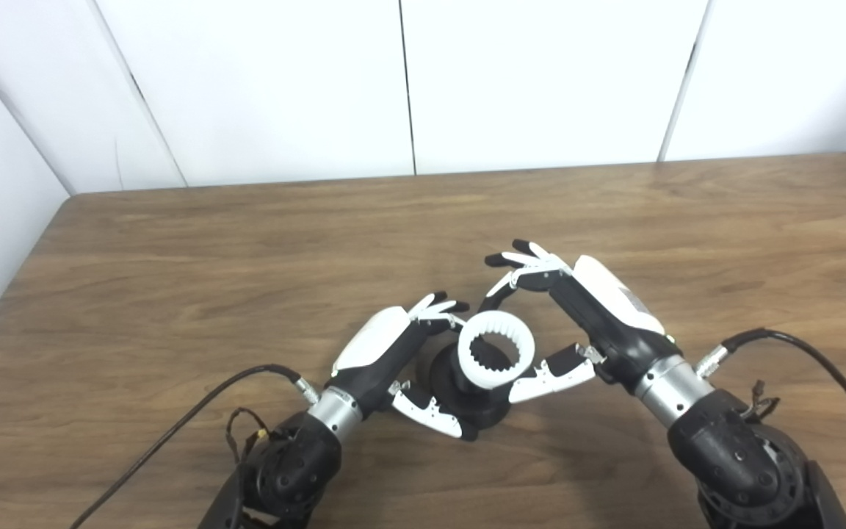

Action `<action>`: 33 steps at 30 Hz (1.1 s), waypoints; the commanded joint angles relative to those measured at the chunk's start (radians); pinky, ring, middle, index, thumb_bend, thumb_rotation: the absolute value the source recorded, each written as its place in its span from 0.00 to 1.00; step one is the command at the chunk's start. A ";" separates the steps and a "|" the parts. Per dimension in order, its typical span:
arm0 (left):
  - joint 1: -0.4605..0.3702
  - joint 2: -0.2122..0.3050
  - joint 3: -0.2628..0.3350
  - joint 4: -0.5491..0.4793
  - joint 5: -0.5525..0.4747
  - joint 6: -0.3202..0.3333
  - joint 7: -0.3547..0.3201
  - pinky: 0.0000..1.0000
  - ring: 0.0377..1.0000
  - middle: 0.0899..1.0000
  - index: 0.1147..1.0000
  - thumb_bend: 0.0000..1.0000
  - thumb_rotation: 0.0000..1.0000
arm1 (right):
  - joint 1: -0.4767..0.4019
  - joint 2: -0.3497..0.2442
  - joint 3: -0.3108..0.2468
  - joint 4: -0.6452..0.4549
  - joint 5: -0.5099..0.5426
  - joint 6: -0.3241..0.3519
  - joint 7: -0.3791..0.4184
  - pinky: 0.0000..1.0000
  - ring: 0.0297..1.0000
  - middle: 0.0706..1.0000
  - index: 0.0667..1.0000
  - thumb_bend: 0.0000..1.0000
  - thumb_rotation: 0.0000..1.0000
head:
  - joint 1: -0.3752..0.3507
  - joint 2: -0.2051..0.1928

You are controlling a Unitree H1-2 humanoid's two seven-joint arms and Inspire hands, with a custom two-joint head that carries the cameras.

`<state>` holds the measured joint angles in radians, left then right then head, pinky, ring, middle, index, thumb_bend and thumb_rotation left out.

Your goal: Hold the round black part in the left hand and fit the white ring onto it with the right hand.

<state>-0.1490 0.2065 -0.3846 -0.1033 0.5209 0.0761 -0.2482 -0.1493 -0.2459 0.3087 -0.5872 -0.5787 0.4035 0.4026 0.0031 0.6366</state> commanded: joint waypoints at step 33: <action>0.013 0.011 -0.010 0.010 0.018 0.040 -0.026 0.92 1.00 0.91 0.55 0.89 0.17 | -0.045 0.025 0.002 0.076 -0.010 -0.062 -0.035 1.00 1.00 0.87 0.45 0.53 0.15 | 0.007 0.010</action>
<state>-0.1483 0.2051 -0.3831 -0.1053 0.5183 0.0779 -0.2470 -0.1528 -0.2279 0.3141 -0.4922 -0.5805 0.3806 0.3895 0.0092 0.6458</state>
